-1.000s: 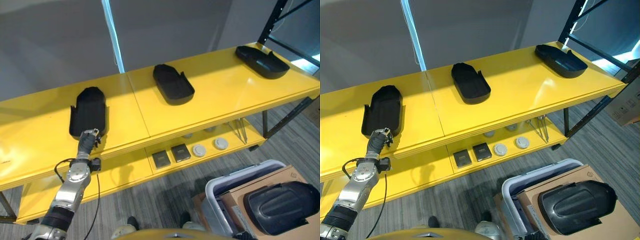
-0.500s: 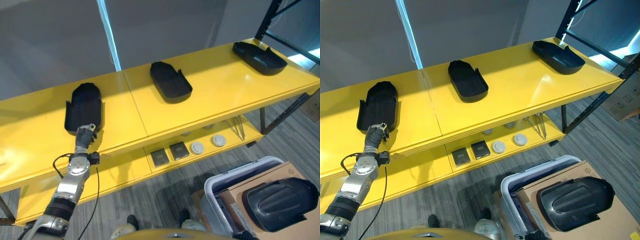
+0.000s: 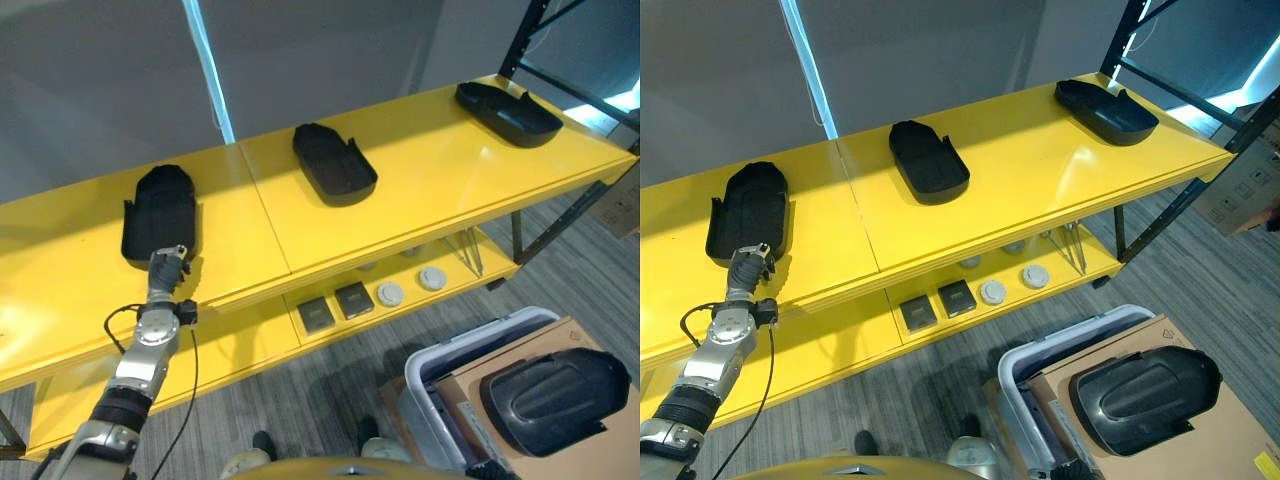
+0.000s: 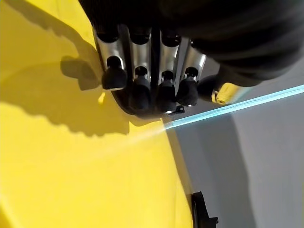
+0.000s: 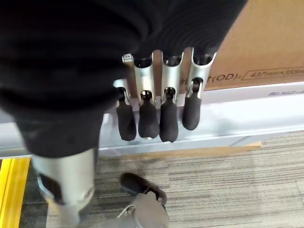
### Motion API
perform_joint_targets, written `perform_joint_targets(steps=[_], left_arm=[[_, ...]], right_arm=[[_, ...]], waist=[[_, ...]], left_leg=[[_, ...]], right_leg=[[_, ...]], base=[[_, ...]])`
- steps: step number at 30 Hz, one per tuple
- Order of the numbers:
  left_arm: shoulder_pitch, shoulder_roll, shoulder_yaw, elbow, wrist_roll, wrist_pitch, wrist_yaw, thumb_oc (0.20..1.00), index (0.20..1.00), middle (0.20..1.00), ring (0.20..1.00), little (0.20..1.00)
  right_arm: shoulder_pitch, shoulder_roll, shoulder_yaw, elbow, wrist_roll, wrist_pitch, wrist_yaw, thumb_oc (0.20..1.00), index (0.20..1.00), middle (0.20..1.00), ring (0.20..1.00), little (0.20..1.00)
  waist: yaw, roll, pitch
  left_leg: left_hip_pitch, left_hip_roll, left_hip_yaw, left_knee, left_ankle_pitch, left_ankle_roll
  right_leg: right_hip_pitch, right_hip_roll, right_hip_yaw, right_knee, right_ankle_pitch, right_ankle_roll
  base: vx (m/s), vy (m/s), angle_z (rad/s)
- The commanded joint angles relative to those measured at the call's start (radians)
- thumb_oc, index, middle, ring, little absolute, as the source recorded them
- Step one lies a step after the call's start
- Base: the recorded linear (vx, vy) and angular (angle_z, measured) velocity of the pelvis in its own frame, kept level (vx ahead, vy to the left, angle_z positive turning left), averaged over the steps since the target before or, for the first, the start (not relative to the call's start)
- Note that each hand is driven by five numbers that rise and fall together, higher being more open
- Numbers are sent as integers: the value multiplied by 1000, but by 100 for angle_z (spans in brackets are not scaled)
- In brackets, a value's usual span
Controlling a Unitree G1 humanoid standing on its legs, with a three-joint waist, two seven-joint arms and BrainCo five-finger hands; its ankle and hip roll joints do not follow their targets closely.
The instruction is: Move parts from the plastic box to the shelf.
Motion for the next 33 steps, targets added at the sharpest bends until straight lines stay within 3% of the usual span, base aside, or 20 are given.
perform_joint_targets(steps=[1,2,9,15,18,19,23,24,26,27,30,33], left_arm=[[-92,47,46,-16,4,-80,-16,573,573,573,573,573],[-83,48,52,-46,-5,-80,-32,1000,1000,1000,1000,1000],[-20,61,71,-239,-45,-66,-161,1000,1000,1000,1000,1000],[74,69,81,-476,-72,-19,-385,1000,1000,1000,1000,1000],[113,80,45,-507,-85,-10,-495,1000,1000,1000,1000,1000],[134,85,12,-512,-107,-15,-576,1000,1000,1000,1000,1000],[158,91,-63,-521,-140,-20,-687,1000,1000,1000,1000,1000],[162,93,-112,-527,-54,-78,-723,1000,1000,1000,1000,1000],[158,96,-159,-521,40,-95,-703,1000,1000,1000,1000,1000],[147,101,-189,-504,102,-89,-657,1000,1000,1000,1000,1000],[129,106,-221,-468,62,-42,-603,1000,1000,1000,1000,1000],[110,112,-243,-430,88,-20,-593,1000,1000,1000,1000,1000]], right_arm=[[5,47,61,14,-20,11,29,1000,1000,1000,1000,1000],[6,52,58,14,-18,11,26,1000,1000,1000,1000,1000],[6,73,39,15,-4,9,15,1000,1000,1000,1000,1000],[-6,95,14,14,19,17,-7,1000,1000,1000,1000,1000],[-15,103,14,21,50,23,-28,1000,1000,1000,1000,1000],[-22,102,20,24,68,33,-33,1000,1000,1000,1000,1000],[-43,86,30,52,93,38,-36,1000,1000,1000,1000,1000],[-57,71,34,76,105,33,-28,1000,1000,1000,1000,1000],[-73,53,43,95,99,29,-11,1000,1000,1000,1000,1000],[-87,46,53,107,89,24,-7,1000,1000,1000,1000,1000],[-112,27,65,113,91,31,5,1000,1000,1000,1000,1000],[-109,6,49,115,117,33,13,1000,1000,1000,1000,1000]], waist=[[-4,-31,1],[-1,-30,0],[24,-27,-5],[57,-16,-12],[68,-14,-20],[70,-14,-26],[72,-17,-29],[76,-19,-32],[84,-21,-32],[92,-25,-36],[105,-33,-38],[96,-34,-32]], left_leg=[[-63,67,-46,123,-60,-24],[-61,66,-48,122,-61,-23],[-57,59,-61,120,-66,-19],[-55,54,-77,112,-63,-19],[-52,54,-93,99,-56,-22],[-52,56,-103,101,-57,-23],[-59,54,-132,120,-65,-26],[-68,40,-163,129,-75,-23],[-78,7,-221,144,-96,-16],[-93,-37,-282,156,-113,-1],[-115,-123,-393,195,-152,33],[-119,-149,-384,218,-171,52]], right_leg=[[-9,-84,7,74,-39,71],[-6,-84,5,74,-40,70],[9,-87,-10,71,-41,67],[25,-88,-34,60,-34,66],[30,-78,-32,52,-32,63],[29,-69,-23,48,-33,60],[26,-50,8,23,-23,54],[22,-38,34,-2,-11,53],[16,-27,71,-20,1,54],[-1,-21,110,-24,11,57],[-24,-12,187,-21,25,62],[-45,-12,217,-16,43,69]], base=[[0,0,0],[0,0,0],[-24,-15,1],[-78,-45,10],[-73,-71,8],[-60,-66,4],[-65,-41,-4],[-83,-17,-22],[-95,8,-61],[-82,42,-144],[-77,52,-164],[-110,82,-151]])
